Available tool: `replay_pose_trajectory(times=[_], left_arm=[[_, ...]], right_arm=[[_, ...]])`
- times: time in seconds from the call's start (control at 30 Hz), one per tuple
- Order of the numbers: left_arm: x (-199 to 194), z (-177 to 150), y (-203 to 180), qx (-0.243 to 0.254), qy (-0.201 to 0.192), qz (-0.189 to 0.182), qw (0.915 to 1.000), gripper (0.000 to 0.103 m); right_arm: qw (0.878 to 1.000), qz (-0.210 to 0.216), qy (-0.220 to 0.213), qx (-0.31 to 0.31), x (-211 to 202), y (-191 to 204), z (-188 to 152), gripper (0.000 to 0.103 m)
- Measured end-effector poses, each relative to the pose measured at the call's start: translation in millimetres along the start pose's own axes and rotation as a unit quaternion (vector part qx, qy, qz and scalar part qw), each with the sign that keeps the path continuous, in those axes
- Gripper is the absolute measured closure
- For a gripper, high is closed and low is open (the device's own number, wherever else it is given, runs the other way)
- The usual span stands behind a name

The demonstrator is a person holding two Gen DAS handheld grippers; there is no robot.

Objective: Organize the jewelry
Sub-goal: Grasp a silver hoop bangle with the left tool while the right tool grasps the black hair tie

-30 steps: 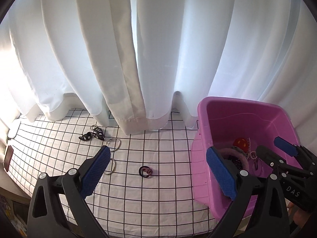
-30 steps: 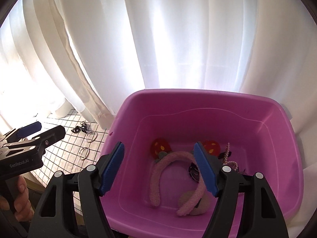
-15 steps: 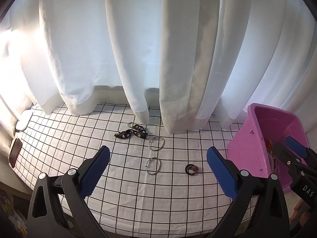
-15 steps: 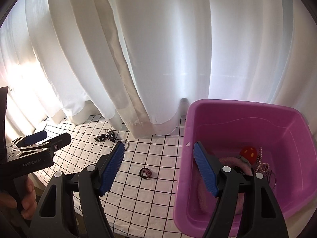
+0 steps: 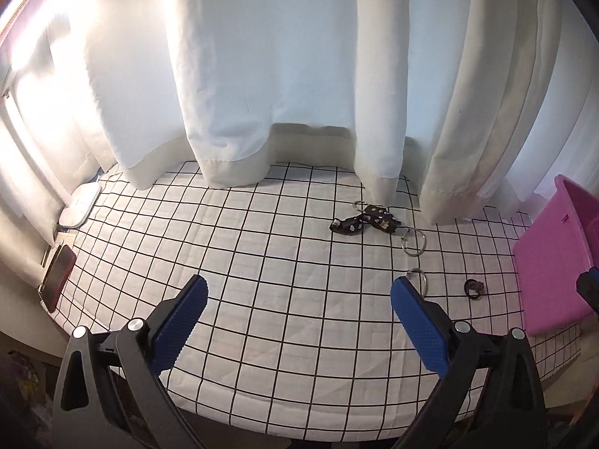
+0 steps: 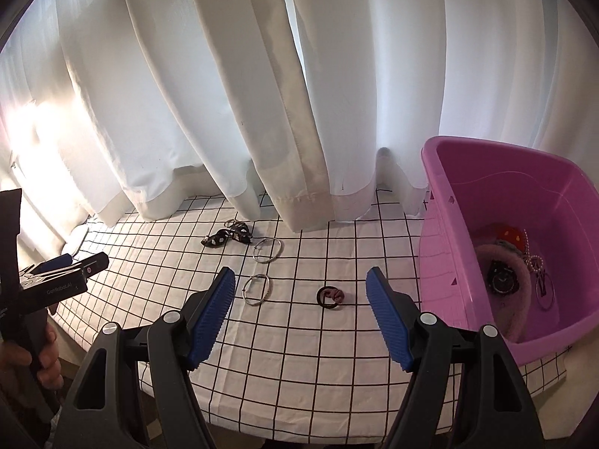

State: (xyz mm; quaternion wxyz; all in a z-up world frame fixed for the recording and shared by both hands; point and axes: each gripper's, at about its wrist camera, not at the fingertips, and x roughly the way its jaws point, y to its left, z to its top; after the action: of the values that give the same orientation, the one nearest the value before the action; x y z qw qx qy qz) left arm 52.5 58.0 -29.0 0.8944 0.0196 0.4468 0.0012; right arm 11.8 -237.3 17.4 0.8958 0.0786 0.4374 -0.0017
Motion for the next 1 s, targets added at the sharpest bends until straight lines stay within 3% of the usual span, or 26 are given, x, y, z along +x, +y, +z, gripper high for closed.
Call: replay_pose_trajectory(times=[0.17, 0.37, 1.0], left_arm=[[22, -11, 23, -0.022, 0.024, 0.000, 0.9995, 0.007], [36, -20, 17, -0.025, 0.025, -0.009, 0.9993, 0.007], [108, -69, -103, 0.033, 0.031, -0.036, 0.9984, 0.007]], right_arm=[[1.000, -0.001, 0.021, 0.006, 10, 6, -17, 0.034], [0.999, 0.000, 0.039, 0.010, 24, -3, -27, 0.034], [0.997, 0.021, 0.074, -0.018, 130, -42, -54, 0.034]])
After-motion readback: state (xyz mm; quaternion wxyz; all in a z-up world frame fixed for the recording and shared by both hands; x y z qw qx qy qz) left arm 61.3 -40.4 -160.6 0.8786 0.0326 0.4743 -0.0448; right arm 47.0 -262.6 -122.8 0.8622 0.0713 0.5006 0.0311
